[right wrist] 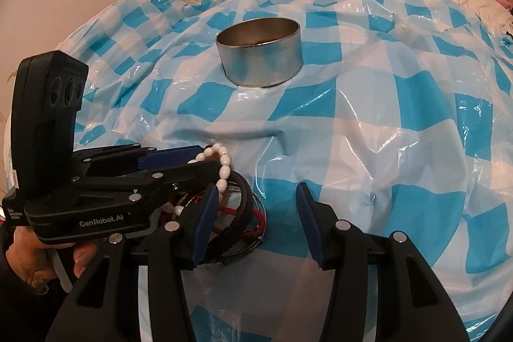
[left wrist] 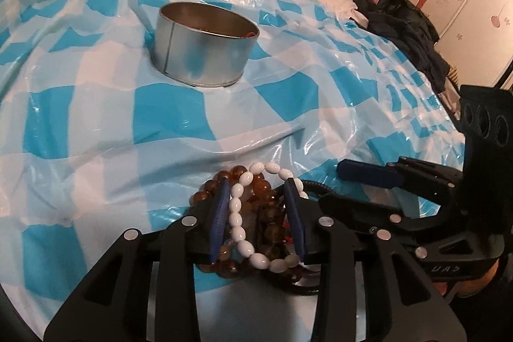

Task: Organize jewelry

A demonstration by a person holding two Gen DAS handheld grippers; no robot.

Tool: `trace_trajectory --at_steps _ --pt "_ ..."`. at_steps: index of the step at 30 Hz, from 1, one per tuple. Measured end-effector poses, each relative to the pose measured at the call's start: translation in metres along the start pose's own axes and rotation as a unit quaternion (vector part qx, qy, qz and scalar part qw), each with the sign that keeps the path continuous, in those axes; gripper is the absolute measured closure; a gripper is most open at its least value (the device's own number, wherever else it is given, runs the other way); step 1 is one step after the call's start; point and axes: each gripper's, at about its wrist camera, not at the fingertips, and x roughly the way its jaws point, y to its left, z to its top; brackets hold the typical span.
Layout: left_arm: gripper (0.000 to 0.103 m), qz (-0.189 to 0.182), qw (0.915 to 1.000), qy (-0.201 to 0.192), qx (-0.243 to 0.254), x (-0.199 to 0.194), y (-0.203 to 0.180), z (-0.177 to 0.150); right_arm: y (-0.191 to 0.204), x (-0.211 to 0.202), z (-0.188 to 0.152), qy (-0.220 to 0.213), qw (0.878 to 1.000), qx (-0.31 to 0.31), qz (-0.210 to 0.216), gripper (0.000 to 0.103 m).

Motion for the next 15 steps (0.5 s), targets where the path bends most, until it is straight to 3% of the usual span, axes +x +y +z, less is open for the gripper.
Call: trace_trajectory --at_steps 4,15 --pt "0.092 -0.024 0.9996 -0.002 -0.012 -0.004 0.000 0.001 0.000 0.000 0.000 0.000 1.000 0.001 0.001 0.053" --pt "0.093 -0.024 0.9988 -0.041 -0.015 -0.043 0.001 0.008 0.005 -0.005 0.000 0.001 1.000 -0.019 0.001 0.053"
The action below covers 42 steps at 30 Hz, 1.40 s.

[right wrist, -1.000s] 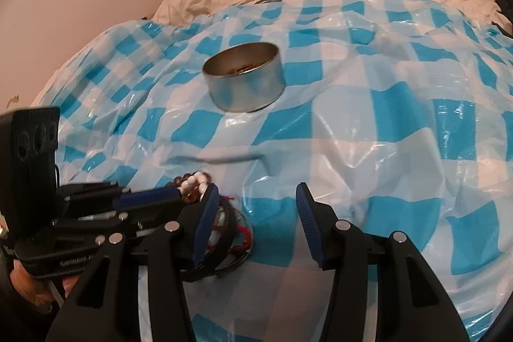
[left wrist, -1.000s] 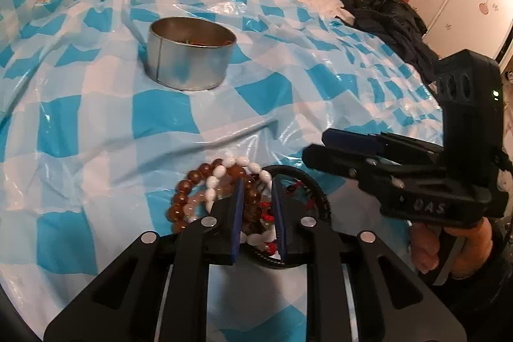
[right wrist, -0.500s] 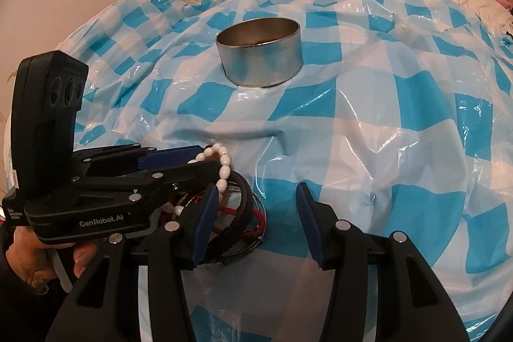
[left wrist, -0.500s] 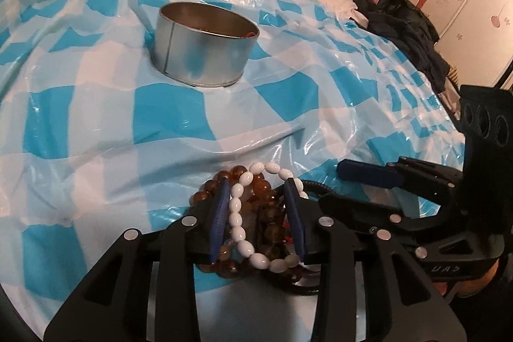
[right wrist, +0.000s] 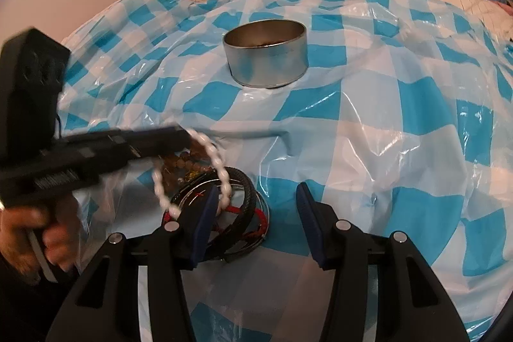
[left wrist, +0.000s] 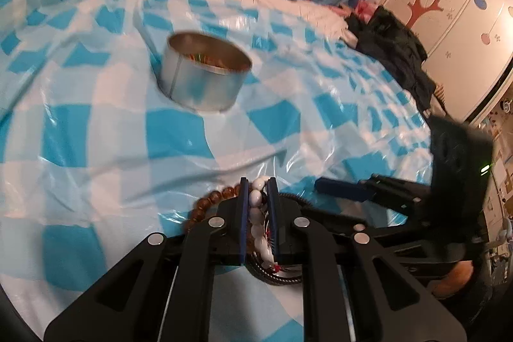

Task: Organize jewelry

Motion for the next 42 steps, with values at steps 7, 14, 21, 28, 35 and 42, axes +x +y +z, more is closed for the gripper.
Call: trace_trajectory --at_steps 7,14,21,28,35,42 --pt "0.093 0.016 0.9994 -0.030 0.012 -0.033 0.001 0.011 0.009 0.006 -0.004 0.014 1.000 -0.028 0.002 0.058" --pt "0.092 0.027 0.9993 -0.016 0.019 -0.027 0.000 0.007 0.012 0.010 -0.005 0.009 0.999 -0.038 0.001 0.086" --pt "0.092 0.033 0.9992 -0.015 0.020 -0.025 0.002 0.005 0.006 -0.004 0.001 -0.026 0.999 -0.019 0.019 0.093" --pt "0.092 0.035 0.9991 -0.015 0.021 -0.024 0.003 0.006 0.000 -0.016 0.006 -0.056 0.998 -0.003 0.023 0.093" --pt "0.093 0.047 0.9982 -0.026 0.027 -0.027 0.000 0.008 -0.007 -0.035 0.011 -0.109 0.994 0.016 0.015 0.093" --pt "0.093 0.074 0.9954 -0.031 0.051 -0.023 -0.012 0.010 -0.014 -0.045 0.017 -0.143 0.989 0.034 0.011 0.093"
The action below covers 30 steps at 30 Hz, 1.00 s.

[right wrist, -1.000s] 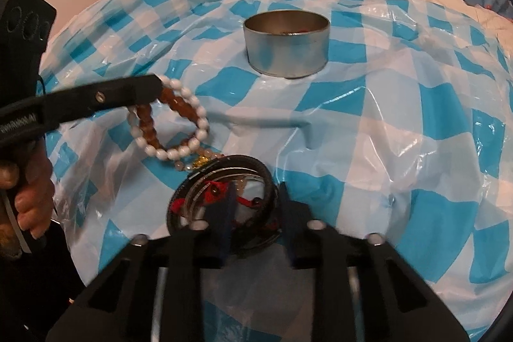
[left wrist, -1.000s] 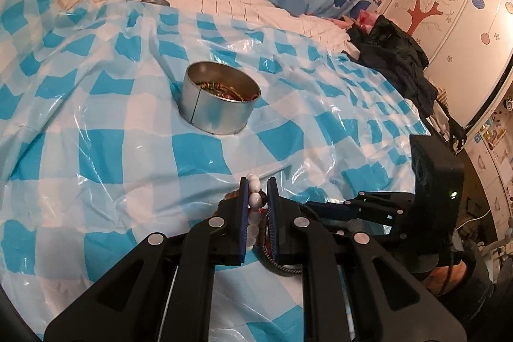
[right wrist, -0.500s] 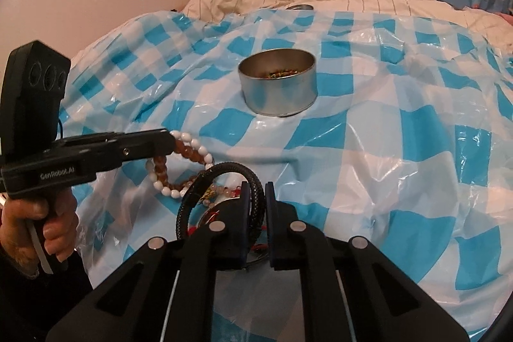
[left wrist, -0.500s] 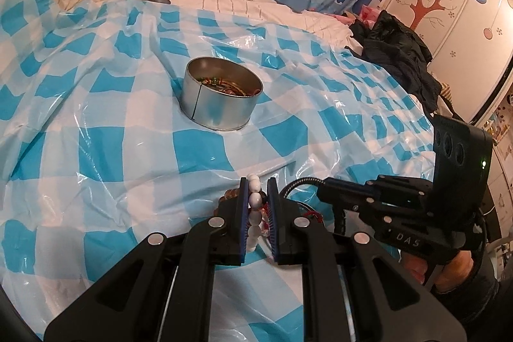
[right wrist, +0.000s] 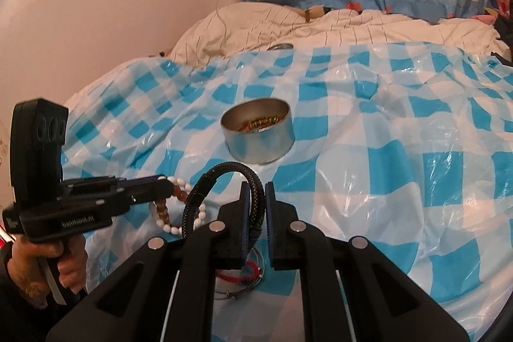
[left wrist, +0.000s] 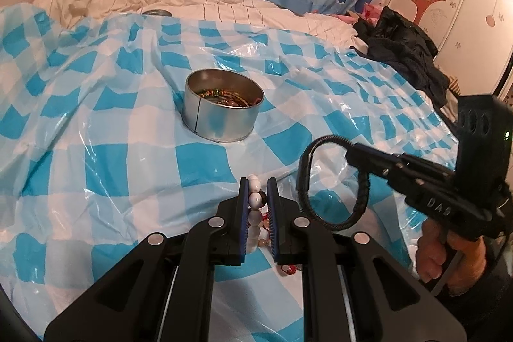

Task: Organize jewelry

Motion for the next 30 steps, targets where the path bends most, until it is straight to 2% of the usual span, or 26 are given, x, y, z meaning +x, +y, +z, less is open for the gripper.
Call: trace_trajectory --at_steps 11,30 --pt "0.092 0.050 0.9982 -0.011 0.032 -0.001 -0.011 0.004 -0.001 0.000 0.004 -0.012 1.000 0.003 0.004 0.093" --pt "0.092 0.079 0.9951 -0.023 0.054 0.003 -0.022 0.012 0.000 0.000 0.008 -0.029 1.000 0.004 0.011 0.093"
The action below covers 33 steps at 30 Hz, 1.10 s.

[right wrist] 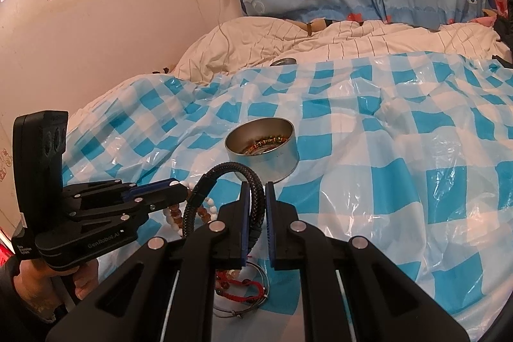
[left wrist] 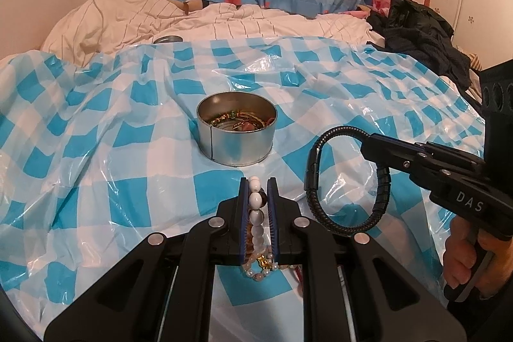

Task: Organize jewelry

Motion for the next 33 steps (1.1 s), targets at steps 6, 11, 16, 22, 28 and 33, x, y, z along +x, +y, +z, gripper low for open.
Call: trace_trajectory --at_steps 6,11,16,22,28,33 --pt "0.093 -0.007 0.9999 -0.005 -0.013 0.001 0.003 0.005 0.000 0.000 0.004 -0.011 1.000 0.002 -0.003 0.093" --pt "0.093 -0.009 0.9994 -0.023 -0.023 -0.003 0.005 0.016 -0.004 -0.001 0.006 -0.017 1.000 0.011 -0.010 0.093" --pt "0.092 -0.017 0.9986 -0.009 -0.050 0.005 0.021 0.015 -0.009 0.001 0.006 -0.005 1.000 0.018 -0.013 0.091" --pt "0.086 -0.035 0.9941 0.040 -0.094 0.029 0.044 -0.002 -0.012 0.013 0.000 0.028 0.999 0.019 -0.021 0.091" --pt "0.062 -0.050 0.9951 0.061 -0.060 0.041 0.025 -0.011 -0.020 0.021 -0.007 0.059 0.997 0.033 -0.042 0.059" --pt "0.054 -0.021 0.9952 0.074 -0.061 0.047 0.027 -0.018 -0.013 0.030 -0.015 0.092 0.994 0.005 -0.054 0.055"
